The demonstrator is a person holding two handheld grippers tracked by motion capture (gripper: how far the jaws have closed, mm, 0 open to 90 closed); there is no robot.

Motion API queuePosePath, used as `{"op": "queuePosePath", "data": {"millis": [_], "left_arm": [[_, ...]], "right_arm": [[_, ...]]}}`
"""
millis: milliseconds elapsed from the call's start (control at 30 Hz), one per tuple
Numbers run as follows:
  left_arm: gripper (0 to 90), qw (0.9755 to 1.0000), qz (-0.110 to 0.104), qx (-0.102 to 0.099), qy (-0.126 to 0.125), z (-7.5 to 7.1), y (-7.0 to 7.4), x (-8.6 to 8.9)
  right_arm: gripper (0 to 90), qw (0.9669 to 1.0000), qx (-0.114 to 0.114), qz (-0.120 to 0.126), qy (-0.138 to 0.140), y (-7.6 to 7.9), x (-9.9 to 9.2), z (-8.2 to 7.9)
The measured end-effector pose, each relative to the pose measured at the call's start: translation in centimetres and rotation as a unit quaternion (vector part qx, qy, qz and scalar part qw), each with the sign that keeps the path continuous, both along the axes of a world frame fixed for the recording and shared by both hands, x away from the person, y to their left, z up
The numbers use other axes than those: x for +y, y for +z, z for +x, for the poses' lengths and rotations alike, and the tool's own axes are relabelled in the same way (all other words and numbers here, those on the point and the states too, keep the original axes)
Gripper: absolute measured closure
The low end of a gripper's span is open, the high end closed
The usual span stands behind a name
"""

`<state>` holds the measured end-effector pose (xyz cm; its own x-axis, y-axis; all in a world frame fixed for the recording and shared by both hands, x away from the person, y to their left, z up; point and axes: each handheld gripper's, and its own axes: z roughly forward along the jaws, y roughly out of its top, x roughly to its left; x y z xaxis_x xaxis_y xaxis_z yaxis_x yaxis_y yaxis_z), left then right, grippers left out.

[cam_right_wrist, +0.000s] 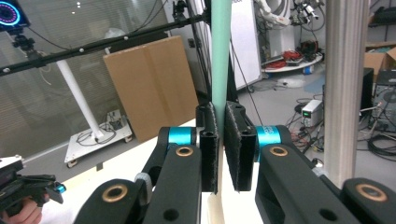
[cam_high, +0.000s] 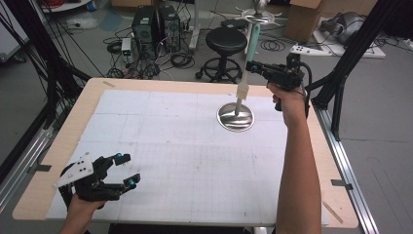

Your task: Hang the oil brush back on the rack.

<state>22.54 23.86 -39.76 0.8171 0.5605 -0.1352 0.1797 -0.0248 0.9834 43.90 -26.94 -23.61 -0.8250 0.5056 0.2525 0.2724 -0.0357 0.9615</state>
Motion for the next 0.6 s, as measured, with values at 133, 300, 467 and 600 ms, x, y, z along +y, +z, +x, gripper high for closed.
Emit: {"op": "queuePosePath", "data": {"millis": [133, 300, 467, 600], "left_arm": [[23.4, 1.0, -0.001, 0.001, 0.0, 0.0, 0.0, 0.1], [23.3, 1.0, -0.004, 0.002, 0.002, 0.2, -0.1, 0.1], [23.3, 1.0, -0.002, 0.003, 0.004, 0.5, -0.2, 0.3], [22.8, 0.9999, -0.004, 0.008, 0.007, 0.7, -0.3, 0.4]], "right_arm": [[82.9, 0.9999, 0.003, -0.007, -0.008, 0.1, 0.1, -0.2], [44.5, 0.9973, 0.005, -0.031, -0.067, 0.3, 0.0, -1.1], [31.0, 0.9925, 0.006, -0.047, -0.113, -0.1, -0.8, -3.3], [26.6, 0.9903, 0.0, -0.067, -0.122, -0.8, -1.2, -6.0]]}}
